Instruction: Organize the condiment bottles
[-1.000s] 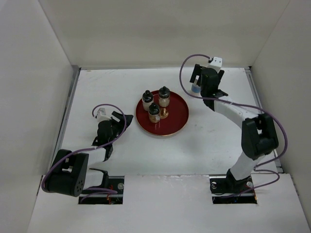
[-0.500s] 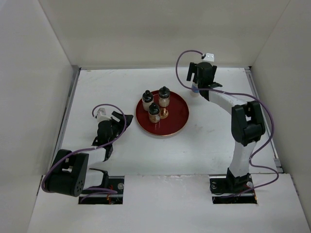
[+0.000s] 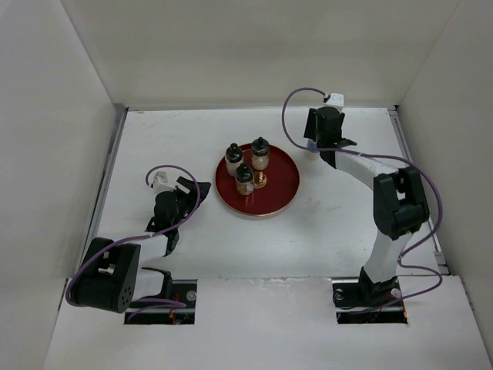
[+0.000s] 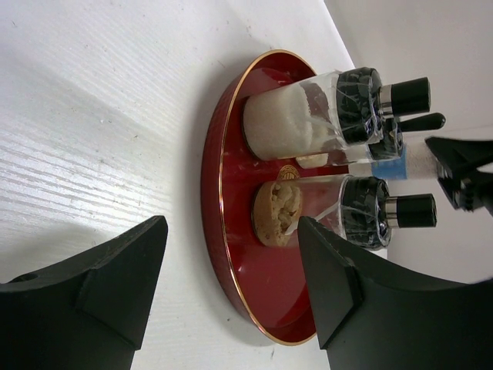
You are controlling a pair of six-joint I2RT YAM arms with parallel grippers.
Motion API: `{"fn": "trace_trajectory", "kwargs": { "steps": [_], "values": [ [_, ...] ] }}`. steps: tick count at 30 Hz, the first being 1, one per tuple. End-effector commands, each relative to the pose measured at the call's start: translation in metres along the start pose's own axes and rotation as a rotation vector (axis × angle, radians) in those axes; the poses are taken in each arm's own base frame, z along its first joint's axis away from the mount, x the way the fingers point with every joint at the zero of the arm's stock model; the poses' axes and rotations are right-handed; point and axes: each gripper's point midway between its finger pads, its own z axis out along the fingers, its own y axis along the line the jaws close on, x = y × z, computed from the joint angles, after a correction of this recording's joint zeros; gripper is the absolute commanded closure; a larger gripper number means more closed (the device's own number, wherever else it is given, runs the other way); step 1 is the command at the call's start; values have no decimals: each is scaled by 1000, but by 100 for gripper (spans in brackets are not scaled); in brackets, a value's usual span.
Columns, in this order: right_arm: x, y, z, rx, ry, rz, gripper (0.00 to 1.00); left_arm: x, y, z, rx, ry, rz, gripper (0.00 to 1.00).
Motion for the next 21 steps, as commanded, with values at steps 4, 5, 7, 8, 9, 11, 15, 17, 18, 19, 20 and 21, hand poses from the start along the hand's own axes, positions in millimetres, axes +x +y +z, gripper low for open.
{"fn": "trace_trajectory", "kwargs": {
  "steps": [4, 5, 7, 8, 9, 11, 15, 17, 18, 19, 20, 21],
  "values": [
    [-126, 24, -107, -128, -336, 145, 42, -13, -12, -3, 47, -55, 11, 34],
    [-123, 33, -115, -155, -333, 138, 42, -12, -11, -3, 46, -51, 7, 34],
    [-112, 52, -127, -202, -319, 122, 42, -12, -13, -3, 53, -48, 12, 35],
    [-104, 61, -129, -220, -303, 108, 42, -12, -15, -3, 55, -51, 13, 35],
    [-96, 70, -131, -237, -286, 94, 42, -12, -14, -3, 55, -51, 15, 35],
    [-80, 89, -133, -270, -260, 69, 42, -12, -13, -3, 54, -48, 7, 36],
    [-52, 120, -139, -320, -215, 28, 41, -16, -17, -6, 63, -65, 12, 38],
    [-38, 130, -140, -334, -192, 7, 41, -16, -15, -7, 57, -61, 11, 43],
    [-31, 134, -140, -340, -182, -3, 41, -16, -17, -7, 59, -60, 11, 48],
    [-26, 136, -141, -341, -173, -9, 41, -16, -18, -7, 60, -61, 17, 56],
    [-21, 136, -141, -336, -167, -10, 41, -16, -19, -6, 57, -60, 27, 64],
    [-16, 136, -141, -336, -159, -12, 41, -16, -17, -6, 47, -58, 34, 72]
  ]
}}
